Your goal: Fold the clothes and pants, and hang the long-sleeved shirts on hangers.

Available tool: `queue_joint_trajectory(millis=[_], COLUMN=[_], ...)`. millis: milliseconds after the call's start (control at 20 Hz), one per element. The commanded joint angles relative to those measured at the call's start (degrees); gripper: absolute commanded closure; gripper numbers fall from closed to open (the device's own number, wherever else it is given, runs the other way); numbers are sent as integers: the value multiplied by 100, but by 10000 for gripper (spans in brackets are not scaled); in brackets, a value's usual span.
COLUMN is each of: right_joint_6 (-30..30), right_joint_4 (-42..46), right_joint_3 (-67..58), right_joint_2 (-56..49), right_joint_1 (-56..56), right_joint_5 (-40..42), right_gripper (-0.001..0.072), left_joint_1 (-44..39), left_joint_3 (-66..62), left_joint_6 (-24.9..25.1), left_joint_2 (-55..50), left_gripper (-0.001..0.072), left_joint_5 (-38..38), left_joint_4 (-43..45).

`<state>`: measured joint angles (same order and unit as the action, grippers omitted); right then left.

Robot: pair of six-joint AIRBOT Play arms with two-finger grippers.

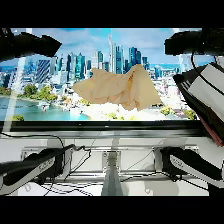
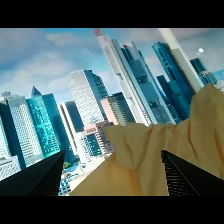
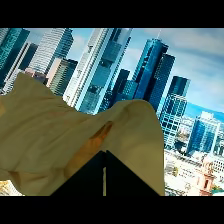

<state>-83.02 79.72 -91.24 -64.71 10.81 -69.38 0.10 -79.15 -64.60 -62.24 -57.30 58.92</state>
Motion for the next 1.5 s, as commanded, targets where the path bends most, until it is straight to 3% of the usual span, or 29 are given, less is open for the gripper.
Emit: queue_joint_trajectory(millis=[0, 500, 650, 950, 1050, 1250, 1300, 1350, 1400, 1450], right_joint_6=[0, -2, 7, 975, 1014, 1626, 1626, 1624, 1633, 1665], right_joint_4=[0, -11, 9, 1537, 1054, -1467, -1919, -2258, -2597, -2931], right_joint_3=[-2, -2, 0, 63, 315, 1088, 1193, 1215, 1213, 1213], right_joint_2=[-4, -4, 2, -380, -772, -1945, -2302, -2669, -2992, -3283], right_joint_1=[7, 7, -7, -636, -1410, -2712, -2826, -2844, -2802, -2728], right_joint_5=[0, 4, 450, 385, 271, -33, -17, -7, 42, 216], right_gripper=[699, 700, 698, 701, 702, 695, 573, 299, 221, 221], left_joint_1=[4, 4, 4, 0, 0, 0, 0, 0, 0, 0], left_joint_3=[0, 0, 0, 0, 0, 0, 0, 0, 0, 0], left_joint_6=[2, 2, 0, 0, 2, 2, 2, 2, 2, 4], left_joint_2=[4, 4, 4, 7, 7, 7, 7, 7, 4, 4], left_gripper=[15, 15, 16, 15, 15, 15, 15, 15, 15, 15], left_joint_5=[2, 2, 2, 0, 0, 2, 4, 2, 0, 2], left_joint_4=[0, 0, -24, -730, -970, -970, -970, -970, -970, -955])
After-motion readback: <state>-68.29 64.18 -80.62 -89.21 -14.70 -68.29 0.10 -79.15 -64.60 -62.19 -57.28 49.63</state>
